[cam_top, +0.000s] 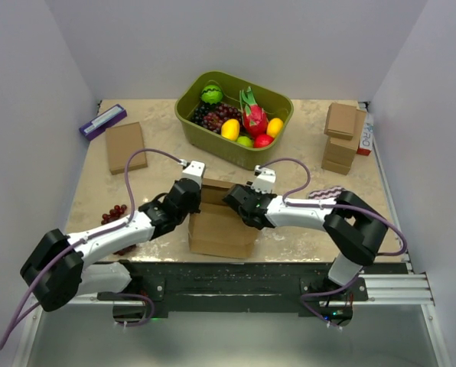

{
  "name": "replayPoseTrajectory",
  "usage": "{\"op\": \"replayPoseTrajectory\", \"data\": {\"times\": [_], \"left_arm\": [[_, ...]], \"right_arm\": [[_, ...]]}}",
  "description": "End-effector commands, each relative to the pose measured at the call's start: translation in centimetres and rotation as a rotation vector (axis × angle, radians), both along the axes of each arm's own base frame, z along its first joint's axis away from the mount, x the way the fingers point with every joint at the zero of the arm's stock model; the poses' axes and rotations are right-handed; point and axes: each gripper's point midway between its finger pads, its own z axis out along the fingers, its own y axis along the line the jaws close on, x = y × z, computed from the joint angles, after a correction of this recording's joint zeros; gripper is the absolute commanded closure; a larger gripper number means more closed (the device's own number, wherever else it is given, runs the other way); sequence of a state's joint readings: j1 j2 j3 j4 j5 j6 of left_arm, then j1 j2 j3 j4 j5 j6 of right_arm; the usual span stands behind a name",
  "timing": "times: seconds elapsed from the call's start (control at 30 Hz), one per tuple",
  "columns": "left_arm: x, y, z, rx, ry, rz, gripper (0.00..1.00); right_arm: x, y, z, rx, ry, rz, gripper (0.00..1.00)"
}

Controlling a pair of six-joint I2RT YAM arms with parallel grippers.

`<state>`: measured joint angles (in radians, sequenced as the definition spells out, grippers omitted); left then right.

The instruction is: Fold the paper box

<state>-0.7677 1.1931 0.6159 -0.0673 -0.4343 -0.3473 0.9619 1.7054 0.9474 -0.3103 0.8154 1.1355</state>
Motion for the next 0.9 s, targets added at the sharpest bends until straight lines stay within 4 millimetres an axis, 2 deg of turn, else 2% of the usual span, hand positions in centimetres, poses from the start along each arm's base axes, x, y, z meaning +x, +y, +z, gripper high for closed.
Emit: {"op": "replayPoseTrajectory", "data": {"times": [0.0, 0.23, 0.5, 0.73, 0.87], "left_arm": [[2.3, -0.8, 3.0, -0.052, -0.094, 0.042, 1.00], [2.3, -0.6, 1.7, -0.020, -0.072, 0.049, 1.00], [2.4, -0.9, 1.2, -0.018, -0.055, 0.046, 1.00], [2.3, -0.8, 0.9, -0.016, -0.047, 0.045, 1.00], [2.1, -1.0, 0.8, -0.022, -0.042, 0.036, 1.00]], "right_arm": [[-1.6, -2.8, -0.1, -0.114, 0.062, 0.067, 0.59], [-2.6, -1.1, 2.1, -0.022, 0.049, 0.165, 0.47], [-4.7, 1.4, 2.8, 0.054, 0.055, 0.265, 0.30], [-5.0, 0.1, 0.8, 0.016, 0.101, 0.172, 0.32], [-4.7, 0.3, 0.9, 0.015, 0.089, 0.165, 0.37]]}}
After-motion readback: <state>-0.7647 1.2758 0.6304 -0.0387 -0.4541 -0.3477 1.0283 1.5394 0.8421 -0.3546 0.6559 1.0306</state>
